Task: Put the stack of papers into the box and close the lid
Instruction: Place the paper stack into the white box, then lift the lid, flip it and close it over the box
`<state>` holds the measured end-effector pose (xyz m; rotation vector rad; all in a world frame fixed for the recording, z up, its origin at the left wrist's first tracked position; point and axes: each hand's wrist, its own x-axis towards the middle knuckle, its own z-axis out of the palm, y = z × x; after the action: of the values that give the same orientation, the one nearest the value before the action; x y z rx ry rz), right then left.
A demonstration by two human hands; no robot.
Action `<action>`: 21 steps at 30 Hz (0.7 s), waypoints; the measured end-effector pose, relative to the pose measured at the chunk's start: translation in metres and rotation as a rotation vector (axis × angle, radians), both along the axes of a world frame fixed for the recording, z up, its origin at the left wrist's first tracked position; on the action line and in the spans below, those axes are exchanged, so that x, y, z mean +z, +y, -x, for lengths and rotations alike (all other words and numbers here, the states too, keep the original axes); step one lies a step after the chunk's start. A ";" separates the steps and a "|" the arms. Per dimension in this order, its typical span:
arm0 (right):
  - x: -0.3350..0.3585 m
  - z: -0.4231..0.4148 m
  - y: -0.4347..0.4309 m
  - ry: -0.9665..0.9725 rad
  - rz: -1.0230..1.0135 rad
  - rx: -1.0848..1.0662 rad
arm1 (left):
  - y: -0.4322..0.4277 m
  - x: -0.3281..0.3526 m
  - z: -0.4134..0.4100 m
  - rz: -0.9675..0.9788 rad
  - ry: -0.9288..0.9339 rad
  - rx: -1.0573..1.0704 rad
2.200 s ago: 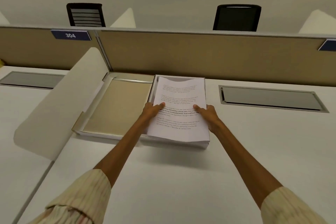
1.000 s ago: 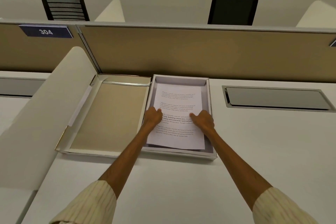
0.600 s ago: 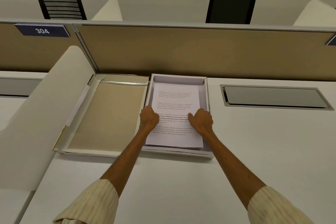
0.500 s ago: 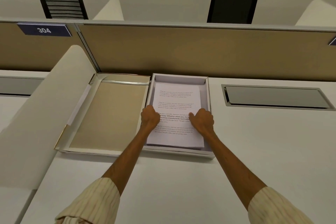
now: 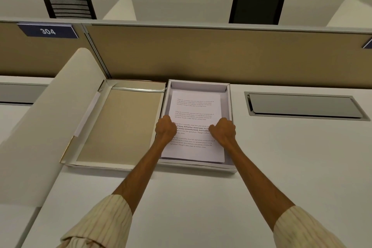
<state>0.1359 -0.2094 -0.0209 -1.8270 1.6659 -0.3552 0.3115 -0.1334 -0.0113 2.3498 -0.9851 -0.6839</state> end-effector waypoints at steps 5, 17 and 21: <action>0.008 0.003 0.000 -0.001 0.017 -0.043 | 0.003 0.003 0.002 0.045 0.018 0.021; 0.022 -0.008 0.015 0.008 0.141 0.021 | 0.042 0.010 -0.013 0.266 -0.044 0.205; 0.041 -0.035 0.026 0.289 -0.005 0.065 | 0.065 0.019 -0.032 0.259 -0.102 0.283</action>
<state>0.1706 -0.1832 0.0198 -1.9979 1.7885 -0.0594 0.3438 -0.0686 0.0074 2.2484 -0.7130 -0.3097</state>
